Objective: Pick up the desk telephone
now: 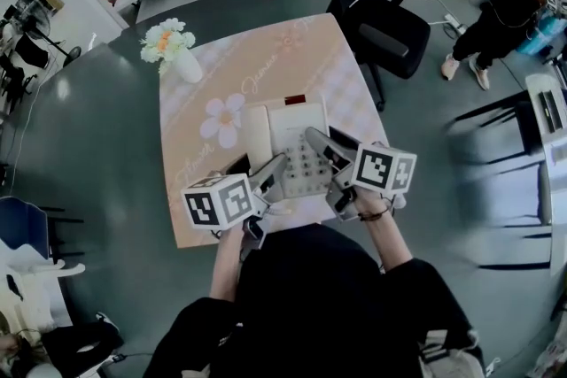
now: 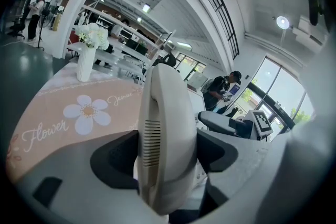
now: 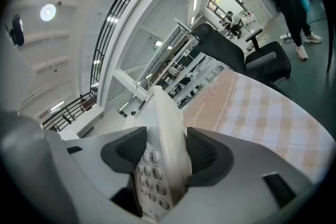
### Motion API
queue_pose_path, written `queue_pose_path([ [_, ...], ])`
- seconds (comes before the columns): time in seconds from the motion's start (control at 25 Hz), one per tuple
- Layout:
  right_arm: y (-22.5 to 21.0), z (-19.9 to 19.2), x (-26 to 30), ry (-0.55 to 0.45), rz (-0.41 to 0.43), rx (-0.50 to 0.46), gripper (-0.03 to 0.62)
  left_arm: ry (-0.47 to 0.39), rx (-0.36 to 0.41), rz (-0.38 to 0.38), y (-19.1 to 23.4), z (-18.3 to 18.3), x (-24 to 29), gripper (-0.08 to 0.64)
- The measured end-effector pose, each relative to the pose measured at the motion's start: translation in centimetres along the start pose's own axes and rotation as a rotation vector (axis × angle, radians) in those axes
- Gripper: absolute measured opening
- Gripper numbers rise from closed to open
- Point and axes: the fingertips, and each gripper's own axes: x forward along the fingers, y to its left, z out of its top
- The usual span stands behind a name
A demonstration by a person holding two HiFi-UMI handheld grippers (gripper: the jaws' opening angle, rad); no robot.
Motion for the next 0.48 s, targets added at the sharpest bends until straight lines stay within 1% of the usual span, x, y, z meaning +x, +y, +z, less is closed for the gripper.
queue_pose_path([
  [0.32,1.5,0.6,-0.6,-0.023,0.027,-0.011,0.227,-0.021,0.03,0.003,-0.8,1.0,-1.2,0.327],
  [0.48,2.6,0.9,-0.6,-0.036,0.077,-0.005,0.227,-0.03,0.047,0.004,-1.3,1.4,-1.7,0.327],
])
